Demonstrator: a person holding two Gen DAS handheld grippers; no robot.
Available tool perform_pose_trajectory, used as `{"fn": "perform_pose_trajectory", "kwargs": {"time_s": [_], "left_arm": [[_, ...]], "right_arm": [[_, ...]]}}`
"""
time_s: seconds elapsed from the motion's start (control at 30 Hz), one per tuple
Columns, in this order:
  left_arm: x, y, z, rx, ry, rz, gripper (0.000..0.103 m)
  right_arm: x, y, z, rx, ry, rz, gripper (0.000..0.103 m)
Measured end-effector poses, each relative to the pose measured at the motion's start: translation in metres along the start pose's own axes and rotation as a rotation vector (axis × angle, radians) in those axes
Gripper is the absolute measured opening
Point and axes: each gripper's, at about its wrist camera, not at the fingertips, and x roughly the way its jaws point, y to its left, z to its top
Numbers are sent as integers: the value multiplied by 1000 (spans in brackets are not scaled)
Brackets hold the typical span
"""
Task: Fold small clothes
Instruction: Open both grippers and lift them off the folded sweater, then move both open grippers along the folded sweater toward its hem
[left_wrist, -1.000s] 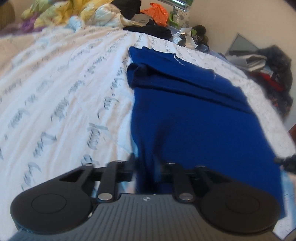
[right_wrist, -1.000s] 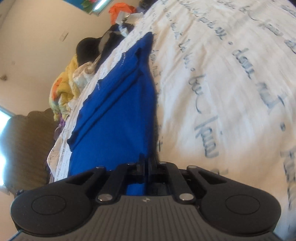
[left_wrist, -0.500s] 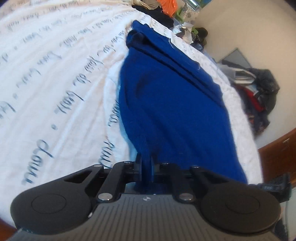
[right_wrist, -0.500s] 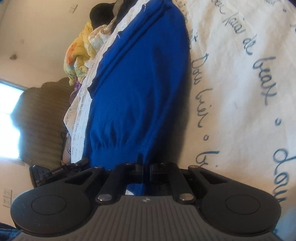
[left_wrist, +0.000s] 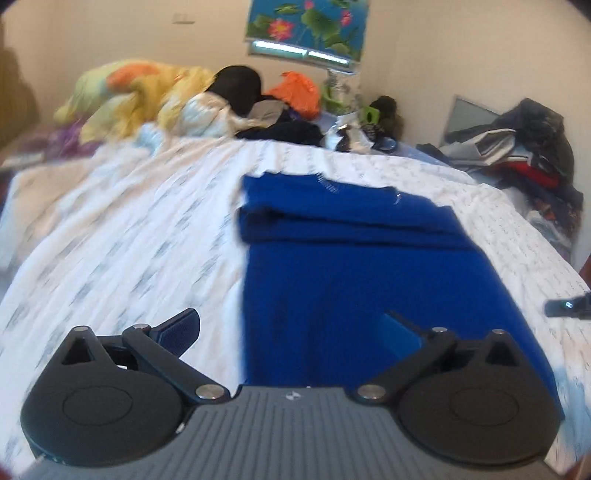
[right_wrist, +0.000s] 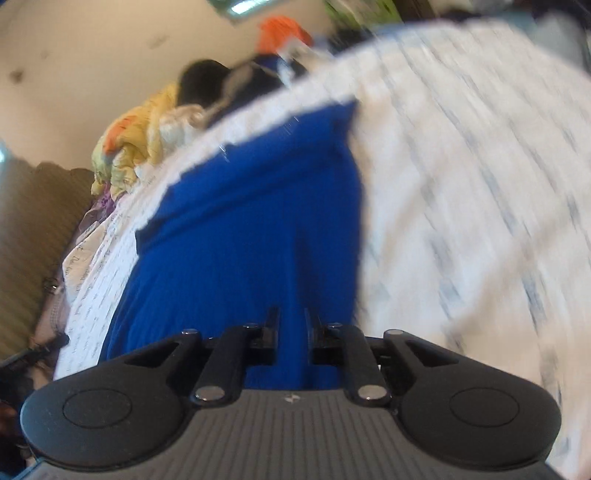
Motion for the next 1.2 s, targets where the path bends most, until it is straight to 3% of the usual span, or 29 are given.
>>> {"fn": "perform_pose_trajectory", "kwargs": {"time_s": [0.07,0.1,0.17,0.2,0.23,0.27,0.33,0.4,0.7,0.9,1.2], "left_arm": [[42,-32,5,19,14,-1,99],[71,-49,4,44,58,9,96],[113,-73,-8,106,150,78,83],[126,-78,-17,126,171,113,89],[123,-78,-21,114,128,134,101],[127,-75,-27,113,136,153,103],[125,-66,-30,67,136,125,103],[122,-63,-33,81,115,116,103],[118,-63,-33,80,103,106,103],[117,-64,-34,86,104,93,103],[84,-64,-49,89,171,87,103]], "right_arm": [[40,34,10,-62,5,-10,13],[67,53,14,-122,22,-26,15],[113,76,12,-215,57,-161,16],[132,81,7,-246,84,-243,16],[138,87,1,-292,12,-272,24],[147,91,-4,-321,-6,-320,37],[158,88,-12,-306,-43,-408,103],[160,75,-17,-230,-84,-375,103],[188,72,-6,-250,-80,-387,103],[135,75,-36,-237,-79,-398,103],[107,76,-67,-237,-81,-396,103]]}}
